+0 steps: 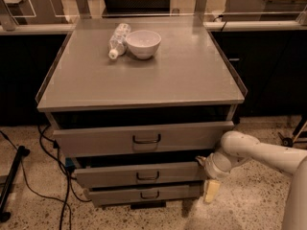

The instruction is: Open middle drawer

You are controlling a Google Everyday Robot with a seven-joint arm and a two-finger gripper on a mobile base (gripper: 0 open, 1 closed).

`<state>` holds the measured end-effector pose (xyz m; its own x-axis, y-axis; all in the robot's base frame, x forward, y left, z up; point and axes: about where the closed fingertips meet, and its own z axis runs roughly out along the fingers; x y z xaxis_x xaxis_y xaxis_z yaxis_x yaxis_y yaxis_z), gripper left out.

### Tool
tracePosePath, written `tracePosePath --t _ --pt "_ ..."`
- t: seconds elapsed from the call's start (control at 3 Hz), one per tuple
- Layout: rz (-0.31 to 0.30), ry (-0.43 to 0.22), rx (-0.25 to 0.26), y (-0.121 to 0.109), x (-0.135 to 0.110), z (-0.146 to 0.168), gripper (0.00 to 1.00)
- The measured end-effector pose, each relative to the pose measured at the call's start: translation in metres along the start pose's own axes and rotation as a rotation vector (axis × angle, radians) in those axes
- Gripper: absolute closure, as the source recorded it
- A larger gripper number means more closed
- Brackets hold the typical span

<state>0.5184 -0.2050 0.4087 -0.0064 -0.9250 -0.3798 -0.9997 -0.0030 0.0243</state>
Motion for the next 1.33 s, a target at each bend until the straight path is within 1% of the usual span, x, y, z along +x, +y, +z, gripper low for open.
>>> tracePosePath --t 0.33,0.67,1.0,1.33 --pt "0.028 0.003 -0.091 0.019 0.006 -0.007 0.00" --pt "0.047 0.007 -0.165 0.036 0.011 -0.011 0.00" --pt "0.080 0.004 -0.244 0.055 0.017 -0.014 0.00" --pt "0.081 0.004 -0.244 0.055 0.015 -0.019 0.00"
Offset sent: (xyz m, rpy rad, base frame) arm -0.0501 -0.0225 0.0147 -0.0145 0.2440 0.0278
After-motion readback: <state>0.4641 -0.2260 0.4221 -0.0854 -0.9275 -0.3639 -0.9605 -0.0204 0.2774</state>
